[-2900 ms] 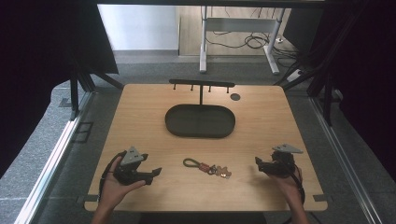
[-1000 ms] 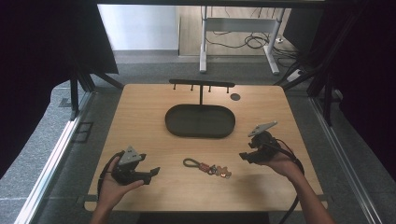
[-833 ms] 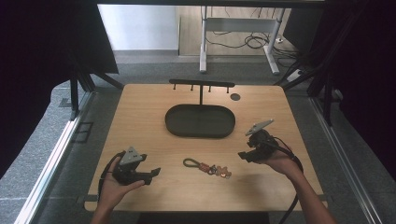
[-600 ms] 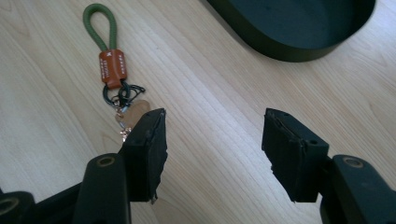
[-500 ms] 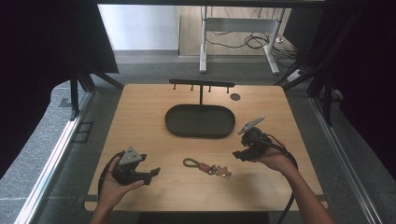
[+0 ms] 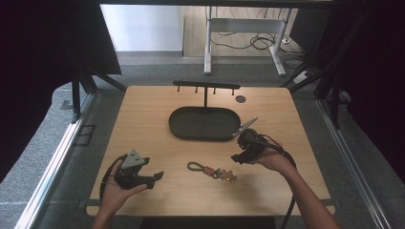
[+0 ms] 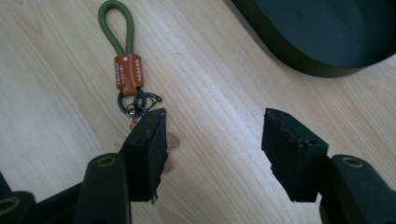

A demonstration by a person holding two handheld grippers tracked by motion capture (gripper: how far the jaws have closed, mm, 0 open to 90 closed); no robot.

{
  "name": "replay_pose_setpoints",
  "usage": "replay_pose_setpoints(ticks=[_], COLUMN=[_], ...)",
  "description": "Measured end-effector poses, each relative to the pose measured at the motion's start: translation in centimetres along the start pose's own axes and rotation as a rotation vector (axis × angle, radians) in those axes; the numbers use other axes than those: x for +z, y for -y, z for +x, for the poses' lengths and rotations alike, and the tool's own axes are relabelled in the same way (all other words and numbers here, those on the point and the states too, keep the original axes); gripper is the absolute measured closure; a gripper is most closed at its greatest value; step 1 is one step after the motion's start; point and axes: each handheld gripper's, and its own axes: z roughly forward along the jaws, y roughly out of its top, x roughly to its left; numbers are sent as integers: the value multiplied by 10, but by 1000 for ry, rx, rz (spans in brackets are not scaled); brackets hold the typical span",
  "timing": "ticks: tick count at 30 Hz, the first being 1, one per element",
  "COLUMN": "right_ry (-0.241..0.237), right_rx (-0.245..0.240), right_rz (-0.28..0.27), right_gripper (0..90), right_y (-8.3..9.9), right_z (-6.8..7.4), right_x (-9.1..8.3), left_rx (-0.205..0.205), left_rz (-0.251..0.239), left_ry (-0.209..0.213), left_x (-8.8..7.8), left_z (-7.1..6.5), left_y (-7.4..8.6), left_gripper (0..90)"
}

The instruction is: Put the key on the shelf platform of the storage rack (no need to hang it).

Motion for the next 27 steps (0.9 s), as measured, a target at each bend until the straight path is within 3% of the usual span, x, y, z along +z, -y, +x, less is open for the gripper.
replay_pose_setpoints(ticks=[27], right_ry=[-48], right_rx=[-82], right_rz=[72], right_gripper=[426], right_y=[-32], right_z=[19], right_x=[27], left_rx=[0], left_rz=[-2], left_ry=[9], left_x=[-2], left_z=[1], left_y=[0], left_gripper=[243])
